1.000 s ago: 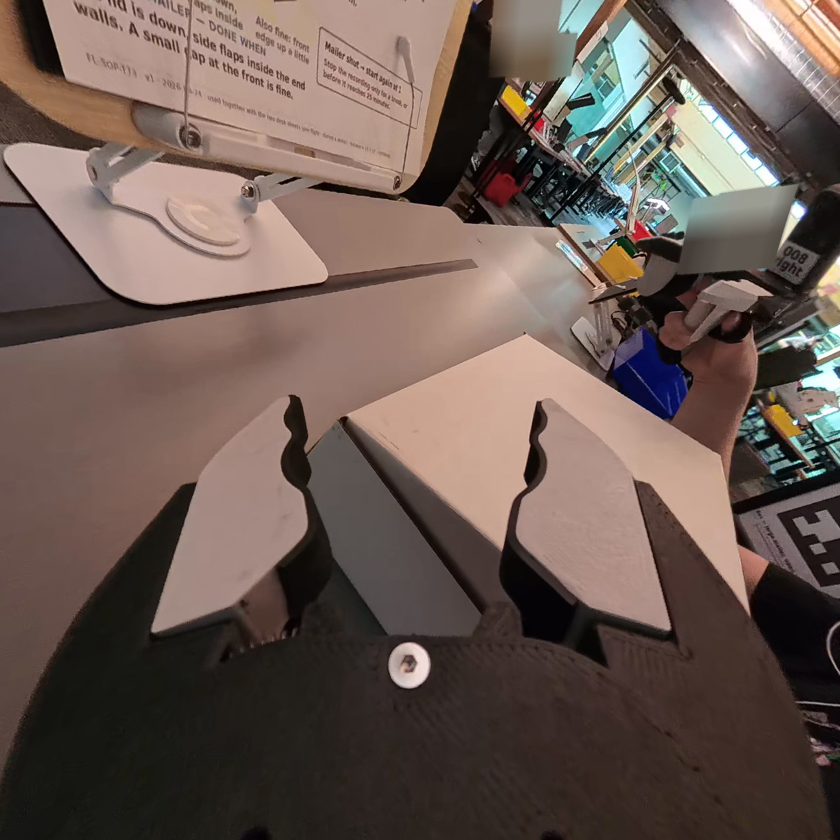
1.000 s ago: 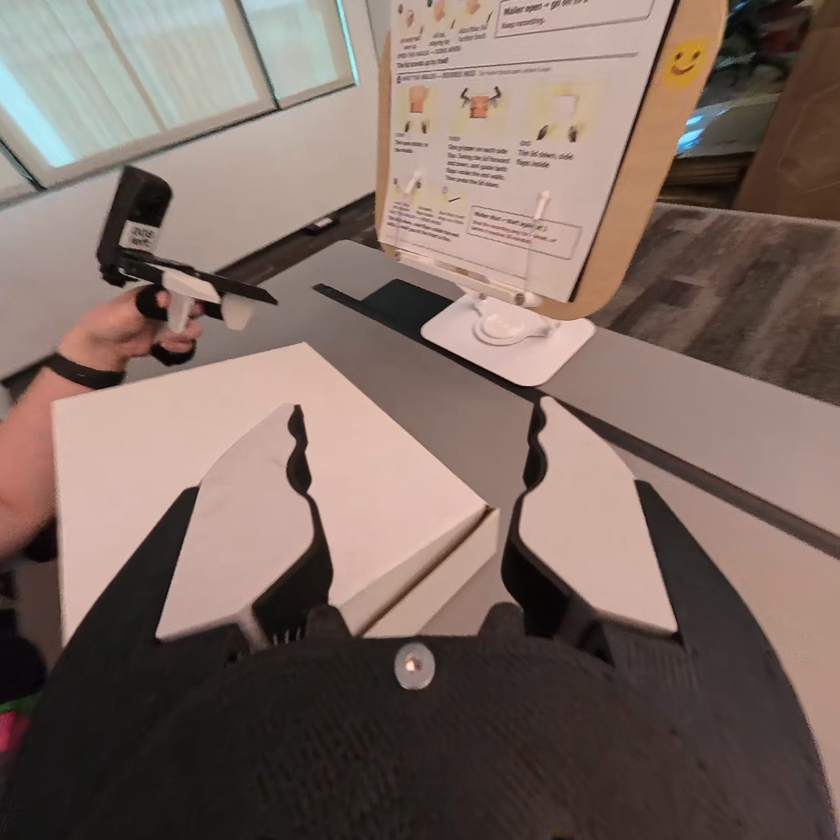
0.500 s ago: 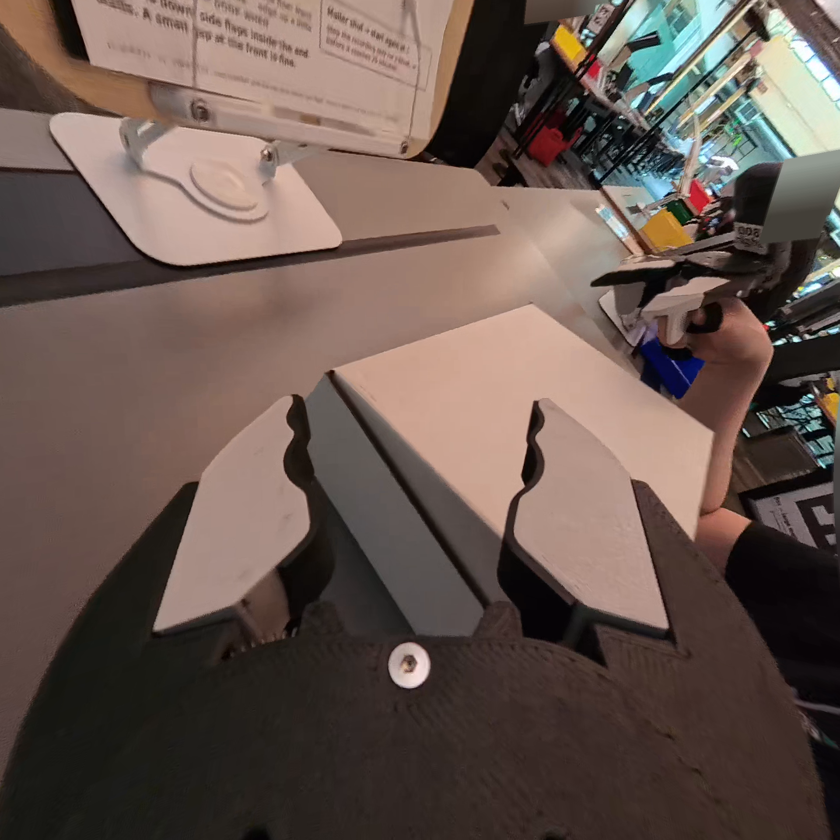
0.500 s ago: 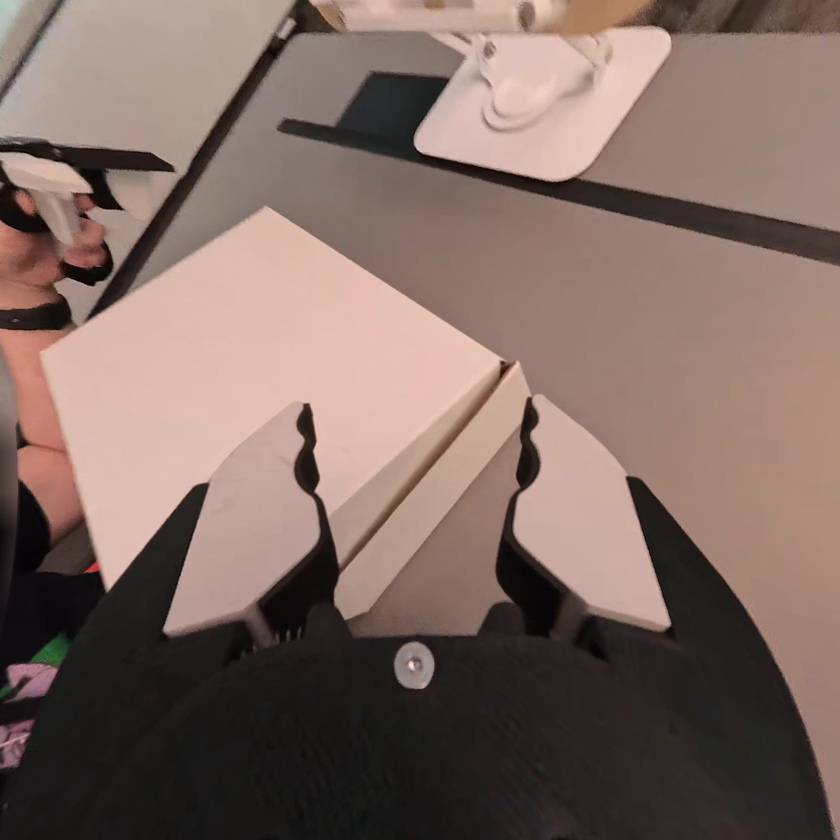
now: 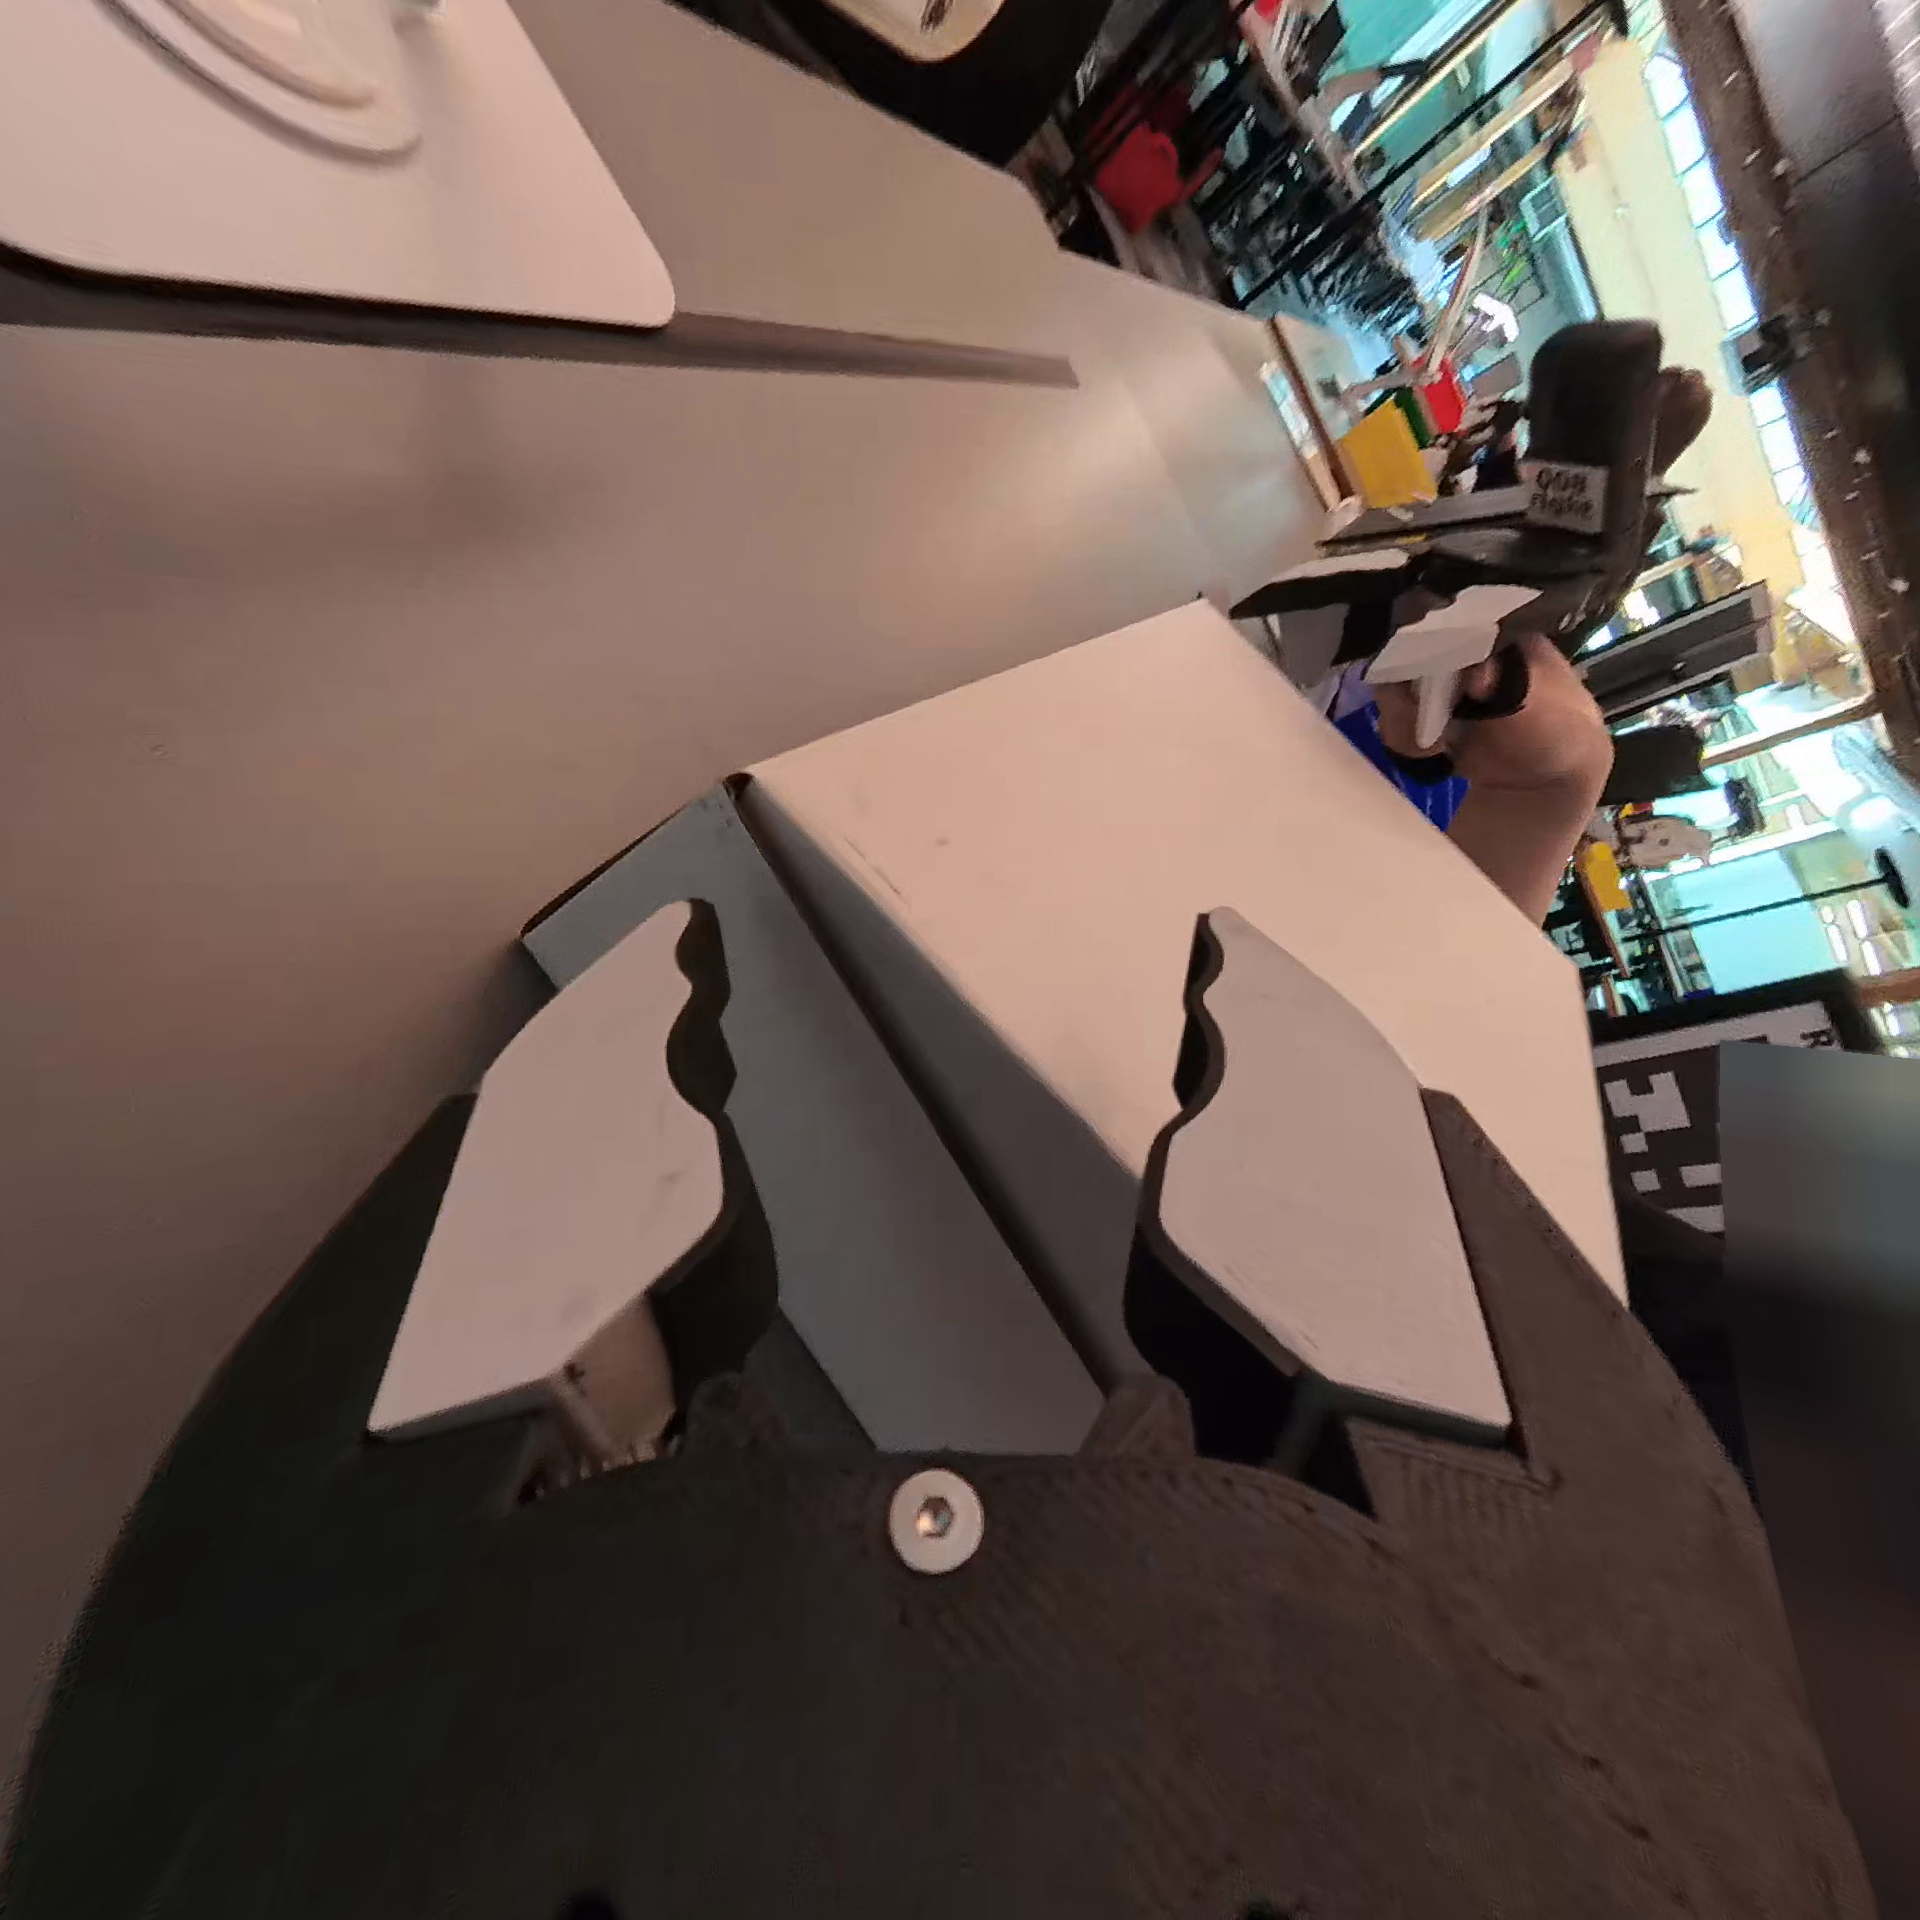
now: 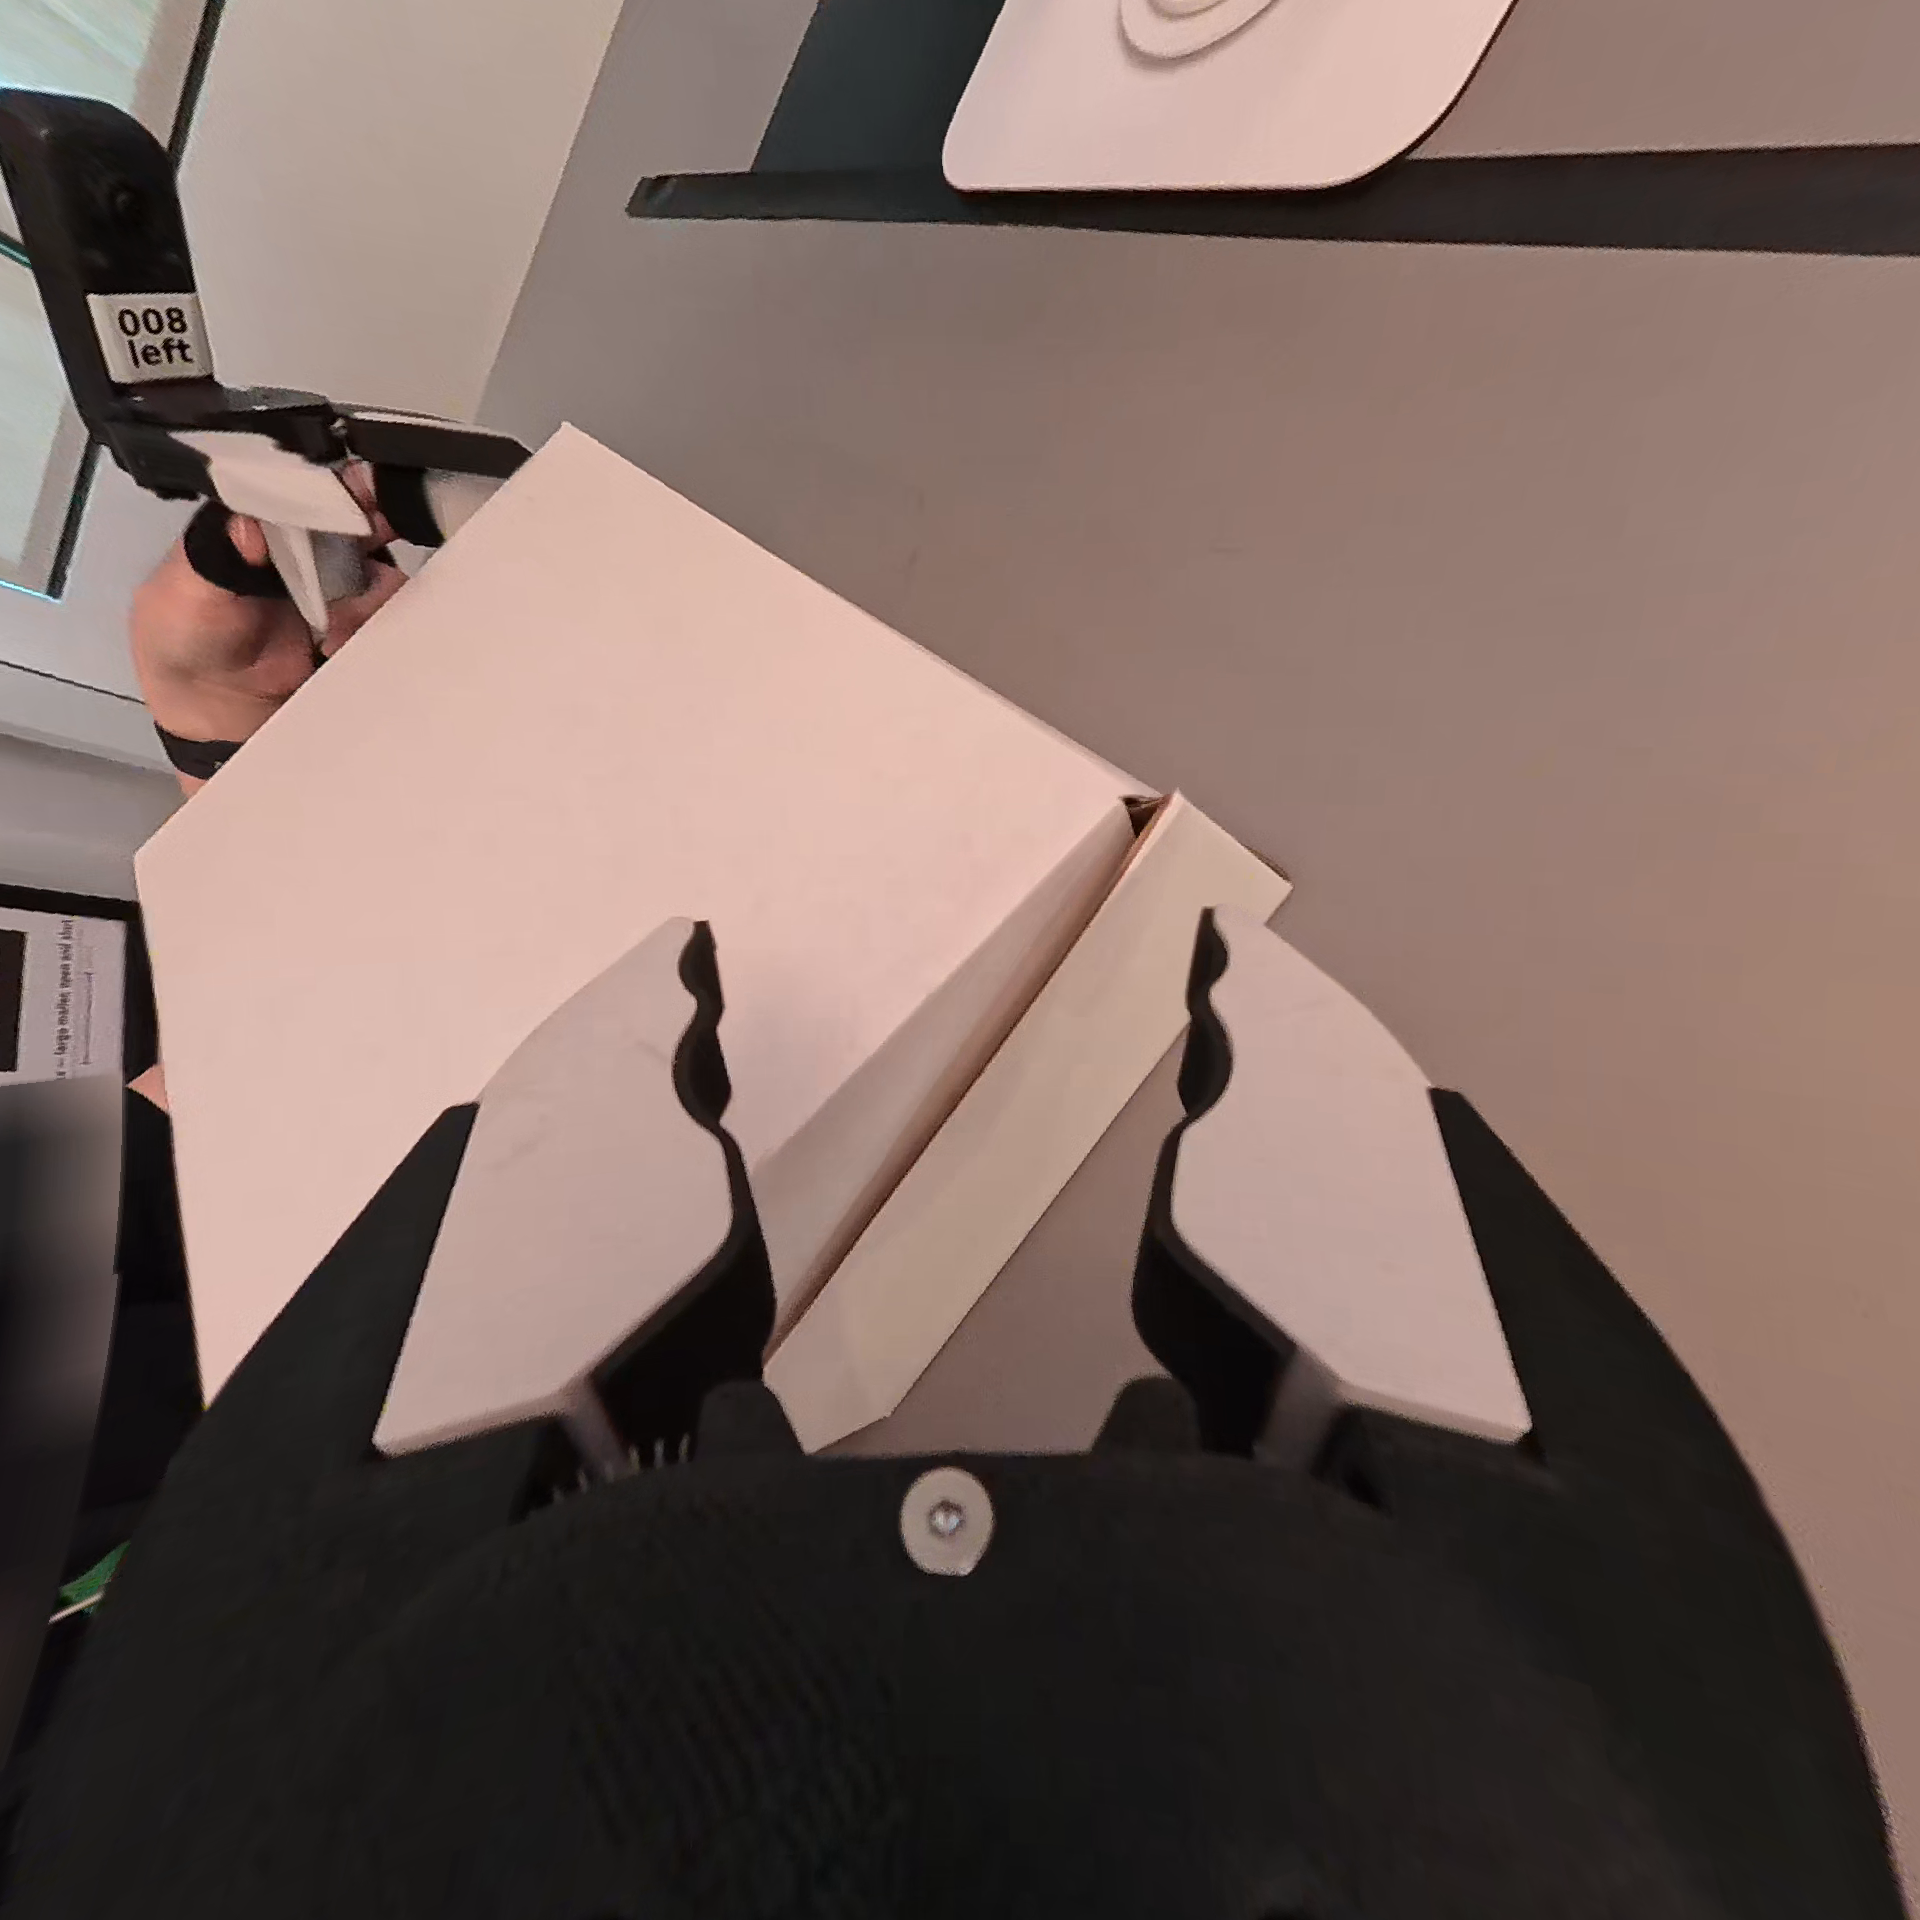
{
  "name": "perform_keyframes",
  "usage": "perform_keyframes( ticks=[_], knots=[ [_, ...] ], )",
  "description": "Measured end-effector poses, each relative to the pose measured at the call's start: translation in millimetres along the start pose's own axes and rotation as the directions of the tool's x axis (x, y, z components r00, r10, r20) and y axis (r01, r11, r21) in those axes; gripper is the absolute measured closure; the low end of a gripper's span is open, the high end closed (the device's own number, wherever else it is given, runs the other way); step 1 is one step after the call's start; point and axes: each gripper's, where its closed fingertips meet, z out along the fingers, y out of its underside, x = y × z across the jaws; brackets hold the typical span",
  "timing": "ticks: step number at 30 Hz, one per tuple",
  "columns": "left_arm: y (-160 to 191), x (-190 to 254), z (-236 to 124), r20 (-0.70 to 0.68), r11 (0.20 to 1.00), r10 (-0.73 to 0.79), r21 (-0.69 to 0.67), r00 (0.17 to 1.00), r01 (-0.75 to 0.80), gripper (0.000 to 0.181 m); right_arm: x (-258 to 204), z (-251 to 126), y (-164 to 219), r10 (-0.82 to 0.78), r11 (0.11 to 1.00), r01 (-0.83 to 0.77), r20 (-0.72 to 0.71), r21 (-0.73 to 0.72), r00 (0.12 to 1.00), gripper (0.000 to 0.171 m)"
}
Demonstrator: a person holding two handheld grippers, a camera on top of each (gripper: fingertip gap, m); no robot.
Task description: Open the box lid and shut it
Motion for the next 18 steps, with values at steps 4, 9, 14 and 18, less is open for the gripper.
perform_keyframes(
  ticks=[4,9,14,18],
  knots=[
    [0.4,-2.3,3.9,-0.036,0.999,-0.039,0.001,0.999,0.039,0.096,4.4,12.5,6.3,0.016,0.999,-0.017,-0.009,-0.049,1.000,0.084],
    [-1.4,-11.7,3.7,-0.020,0.999,-0.049,0.012,0.999,0.049,0.097,1.3,24.2,15.8,0.016,0.992,-0.015,0.004,-0.127,1.000,0.084],
    [-3.3,-6.4,13.1,-0.071,0.998,-0.053,0.028,0.996,0.055,0.096,-7.5,27.8,9.0,0.024,0.995,-0.020,0.043,-0.096,0.999,0.079],
    [-0.8,-6.9,18.0,0.000,1.000,0.023,0.012,1.000,-0.023,0.093,-6.0,30.6,10.3,-0.013,0.993,0.014,0.011,-0.114,1.000,0.078]
  ],
)
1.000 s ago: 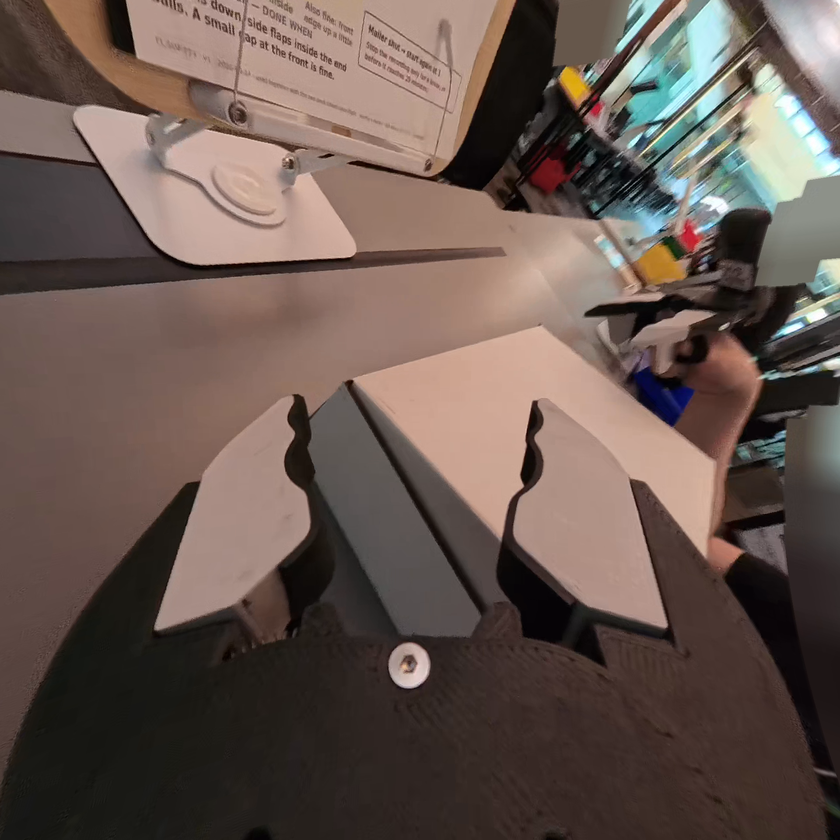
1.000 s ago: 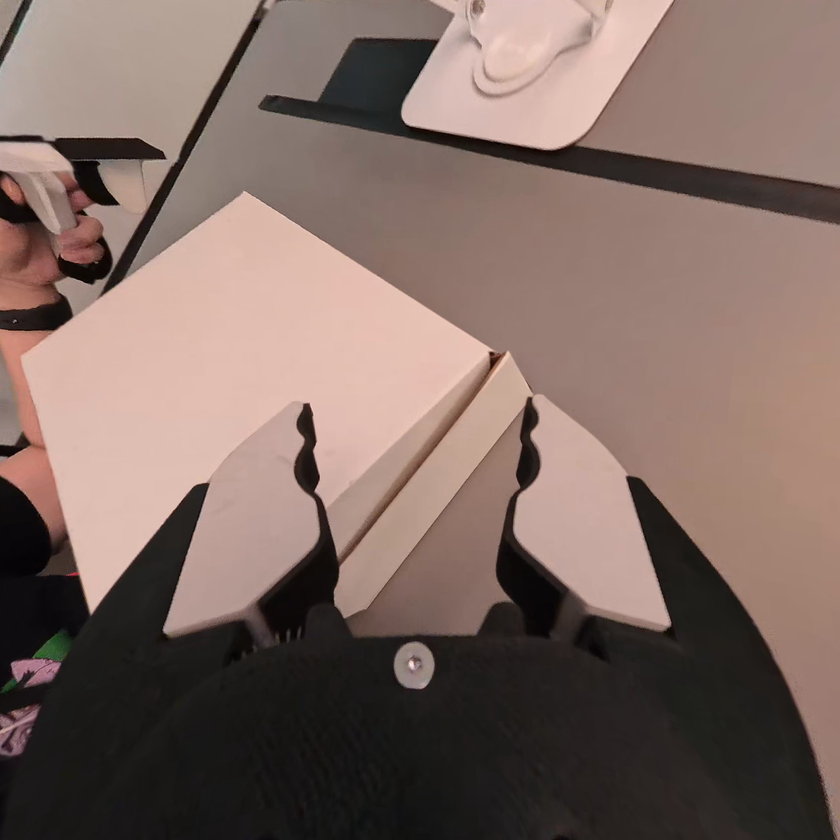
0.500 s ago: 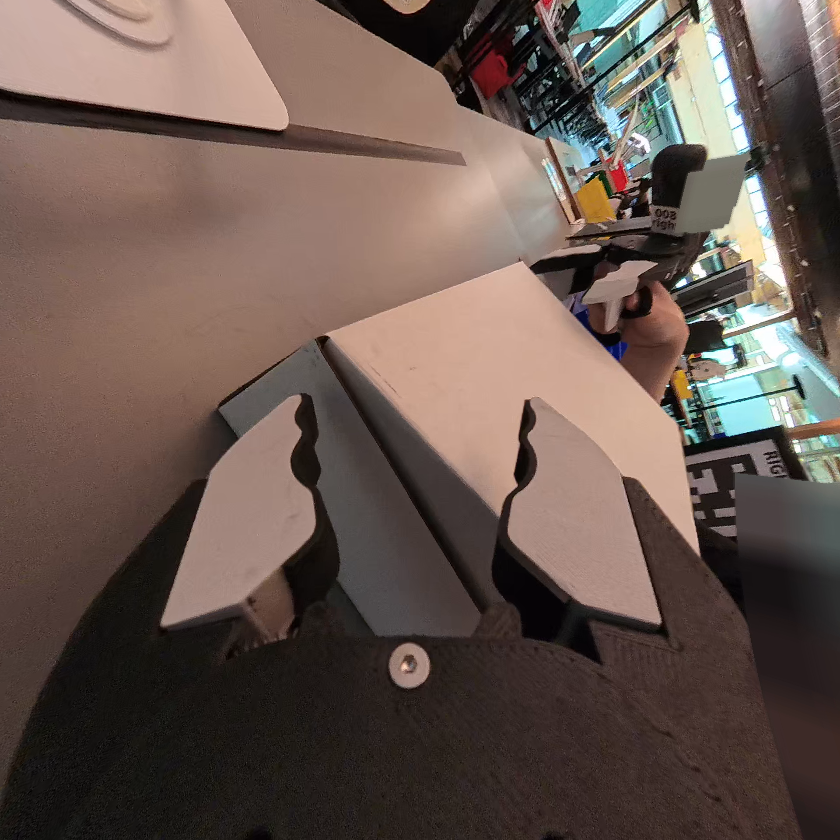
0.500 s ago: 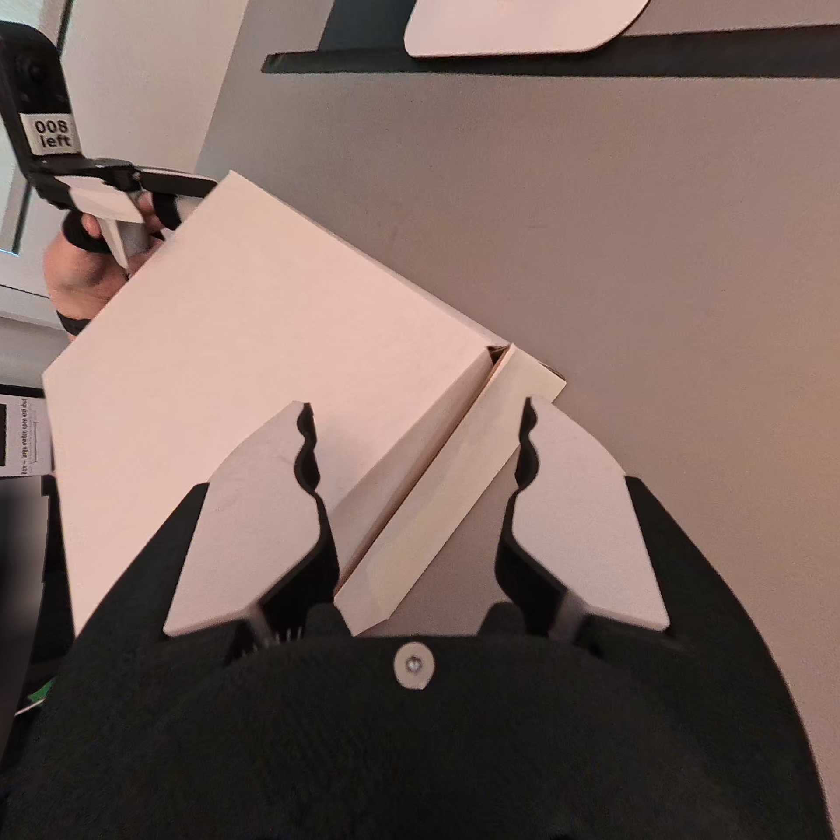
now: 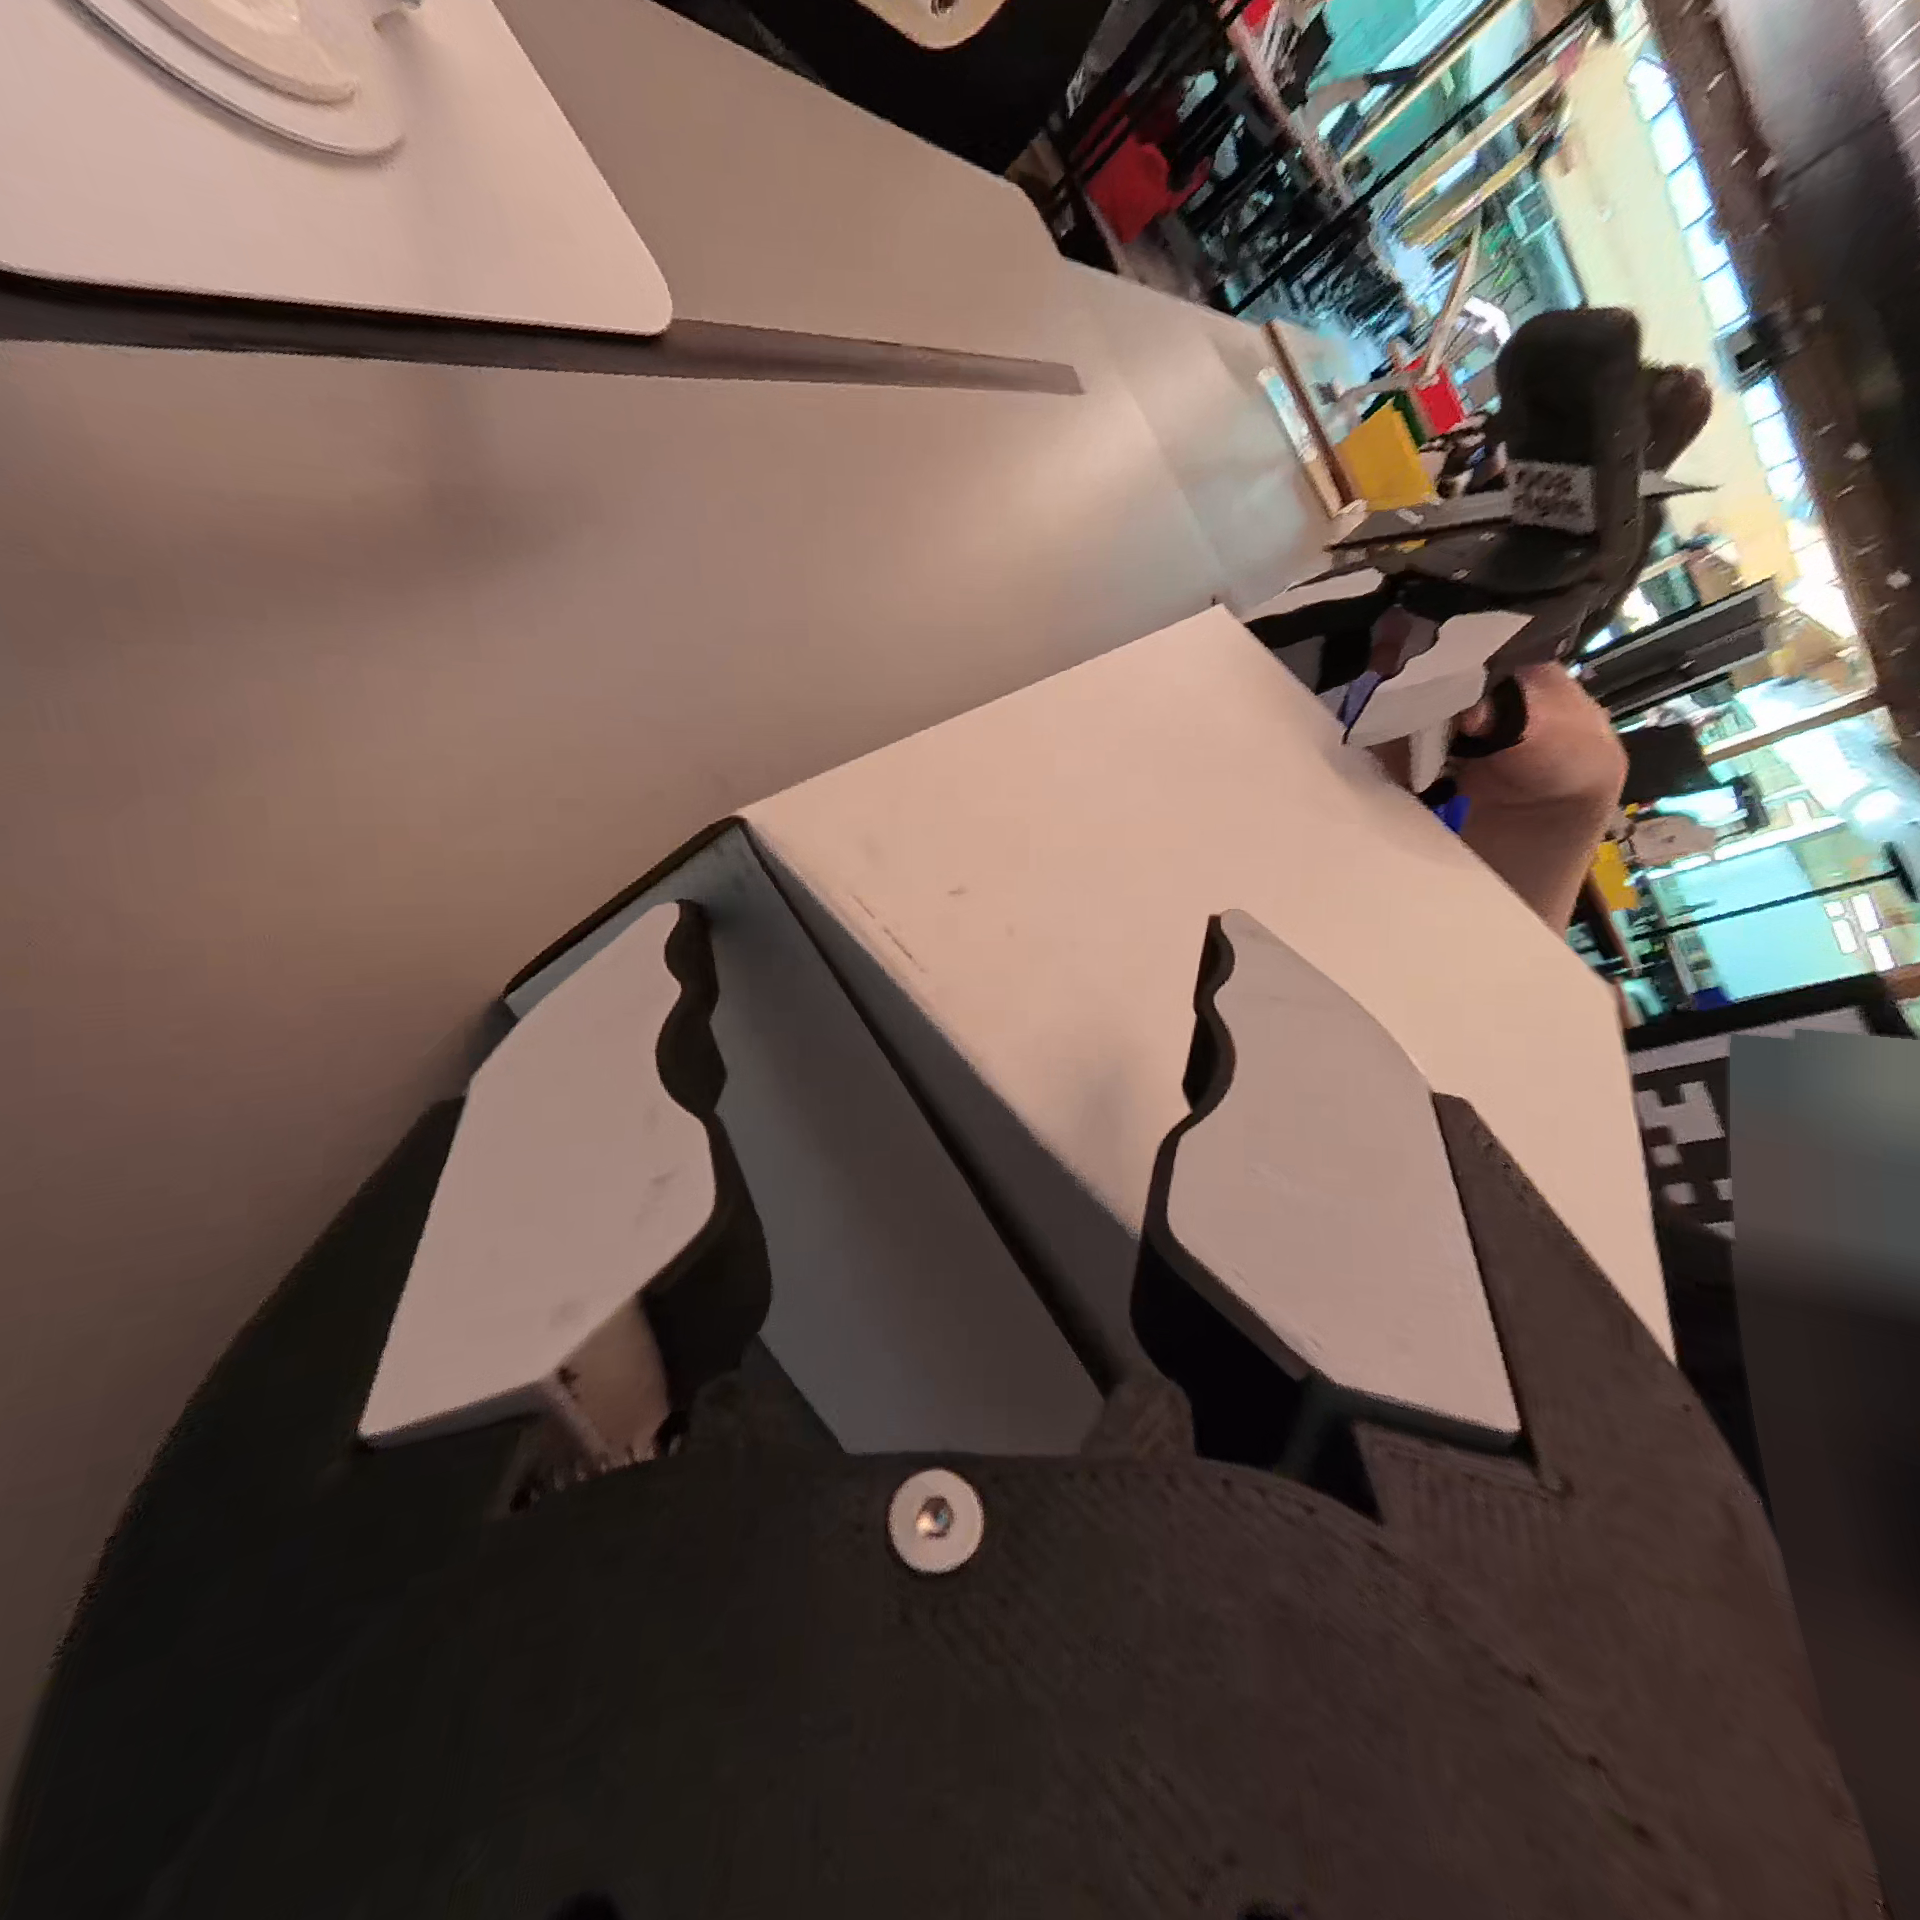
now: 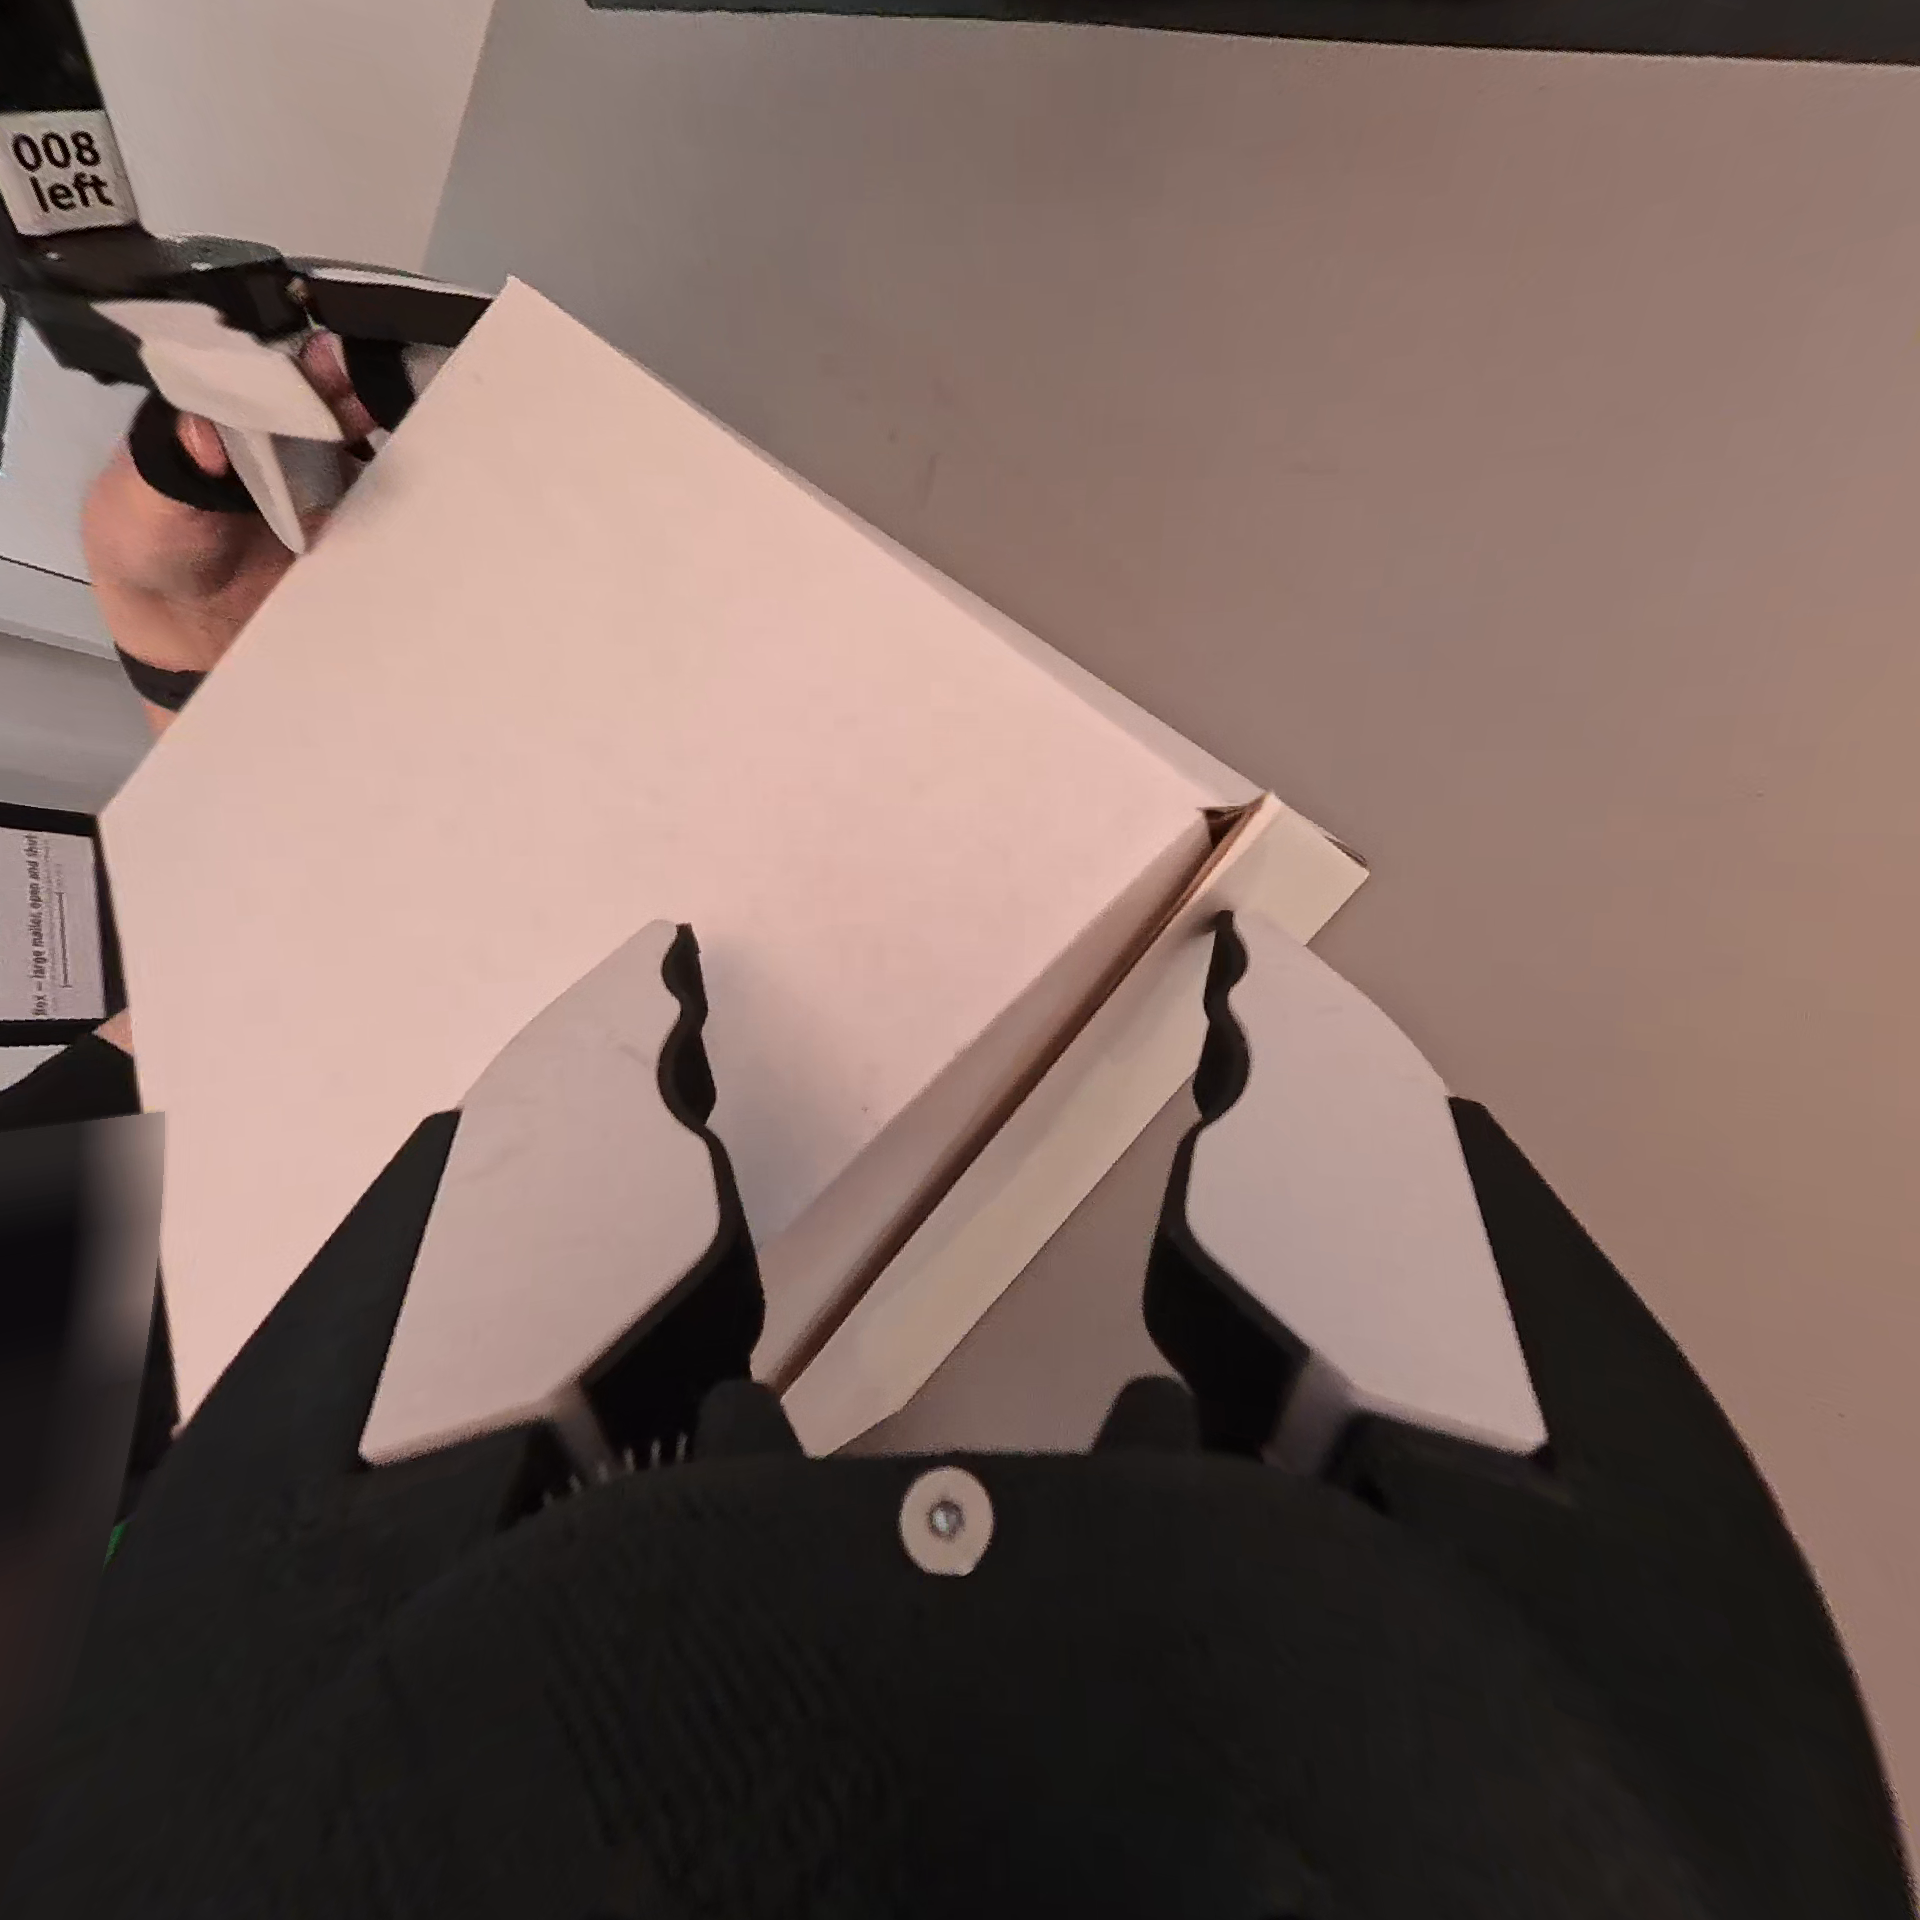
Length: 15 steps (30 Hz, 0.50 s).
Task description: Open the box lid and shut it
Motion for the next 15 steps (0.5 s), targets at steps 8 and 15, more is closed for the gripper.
perform_keyframes(
  ticks=[8,15],
  knots=[
    [5.0,-3.9,-1.0,0.041,0.998,0.049,-0.038,0.998,-0.048,0.098,2.0,-5.4,-1.2,0.021,0.999,-0.025,0.110,0.037,0.994,0.087],
    [14.0,-5.1,-1.8,0.108,0.987,0.124,-0.120,0.986,-0.111,0.099,2.6,1.3,10.1,-0.065,0.998,0.067,0.081,-0.010,0.995,0.092]
  ],
)
